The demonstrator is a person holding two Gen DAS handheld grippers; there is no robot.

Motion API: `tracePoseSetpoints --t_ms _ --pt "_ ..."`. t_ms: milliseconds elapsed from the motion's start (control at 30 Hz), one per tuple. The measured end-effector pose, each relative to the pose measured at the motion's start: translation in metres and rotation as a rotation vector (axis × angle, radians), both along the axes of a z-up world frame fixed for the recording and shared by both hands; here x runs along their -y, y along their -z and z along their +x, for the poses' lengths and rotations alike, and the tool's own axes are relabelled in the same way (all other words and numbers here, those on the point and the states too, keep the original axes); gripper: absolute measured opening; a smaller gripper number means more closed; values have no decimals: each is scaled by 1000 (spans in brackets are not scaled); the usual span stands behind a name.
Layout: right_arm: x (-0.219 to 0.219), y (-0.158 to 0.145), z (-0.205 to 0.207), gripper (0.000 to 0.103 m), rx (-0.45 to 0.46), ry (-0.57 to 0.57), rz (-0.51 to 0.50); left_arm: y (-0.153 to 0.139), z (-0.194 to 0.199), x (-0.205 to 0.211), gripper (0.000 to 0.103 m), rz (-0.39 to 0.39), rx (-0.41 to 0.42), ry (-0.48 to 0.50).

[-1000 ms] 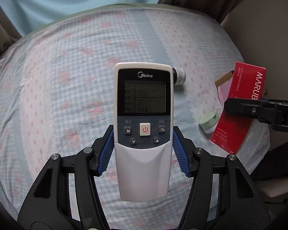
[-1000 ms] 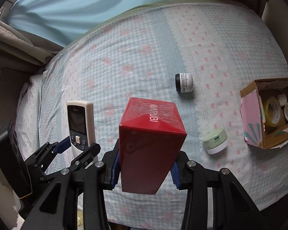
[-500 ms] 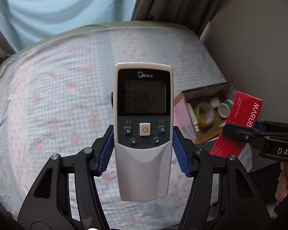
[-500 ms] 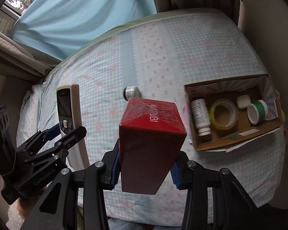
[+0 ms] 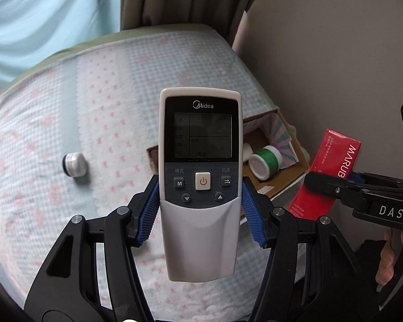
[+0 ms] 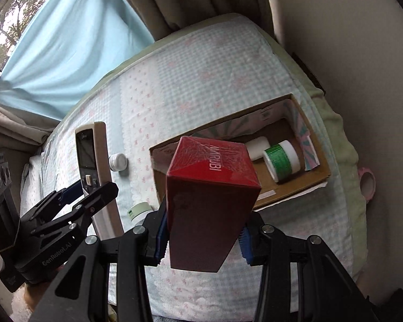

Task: Organize rigid objects
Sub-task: 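Carry the remote and red box in both grippers over the cardboard box, then open the left gripper releasing the remote while the right gripper releases the red box, then lift both open grippers away and move toward the two jars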

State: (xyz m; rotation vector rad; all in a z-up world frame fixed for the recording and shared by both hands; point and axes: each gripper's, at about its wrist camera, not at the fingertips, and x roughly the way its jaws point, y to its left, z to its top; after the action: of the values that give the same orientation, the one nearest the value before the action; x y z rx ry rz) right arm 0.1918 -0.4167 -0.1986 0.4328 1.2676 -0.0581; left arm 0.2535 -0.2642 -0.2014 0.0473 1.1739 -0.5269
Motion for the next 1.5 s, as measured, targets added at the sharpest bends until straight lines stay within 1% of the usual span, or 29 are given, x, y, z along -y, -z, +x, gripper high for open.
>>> tracePoseSetpoints --t_ms 100,200,367,500,567,600,700,800,933,967,1000,1033,1067,1133,1200,1267,1367,1500 --pt "21 11 9 40 -16 27 11 15 12 29 55 25 -14 41" --pt "37 29 21 40 -39 45 22 34 25 52 55 60 -39 73" --pt "53 73 42 40 -91 71 54 78 43 82 55 118 -105 122" --pt "56 109 54 40 -128 75 64 117 54 103 55 174 -139 192" --pt "55 126 58 40 -142 63 44 137 56 114 55 226 -155 240" --pt "54 133 59 40 -148 56 29 144 56 118 55 237 -158 256" --pt "57 147 59 40 -145 63 42 158 59 126 55 257 -157 292" --pt "56 157 58 40 -149 56 35 164 56 137 55 304 -135 338" --pt "56 163 62 40 -166 47 33 160 53 140 55 315 -102 385" --pt "57 162 62 44 -170 45 28 157 52 140 57 322 -90 390" --pt "59 159 63 49 -167 48 28 153 50 140 65 325 -76 391" --pt "61 155 61 75 -159 59 30 146 49 138 98 322 -57 385" --pt "64 151 58 102 -153 74 33 140 48 134 103 309 -38 376" --pt "71 143 52 103 -135 95 54 136 48 127 103 286 -40 361" --pt "76 137 46 103 -110 123 73 138 49 122 103 282 -56 343" --pt "78 133 42 103 -92 127 56 141 47 116 103 281 -68 324" --pt "78 129 40 103 -92 122 27 145 46 109 103 269 -83 298" --pt "77 124 35 103 -89 121 9 138 47 103 103 256 -80 277"
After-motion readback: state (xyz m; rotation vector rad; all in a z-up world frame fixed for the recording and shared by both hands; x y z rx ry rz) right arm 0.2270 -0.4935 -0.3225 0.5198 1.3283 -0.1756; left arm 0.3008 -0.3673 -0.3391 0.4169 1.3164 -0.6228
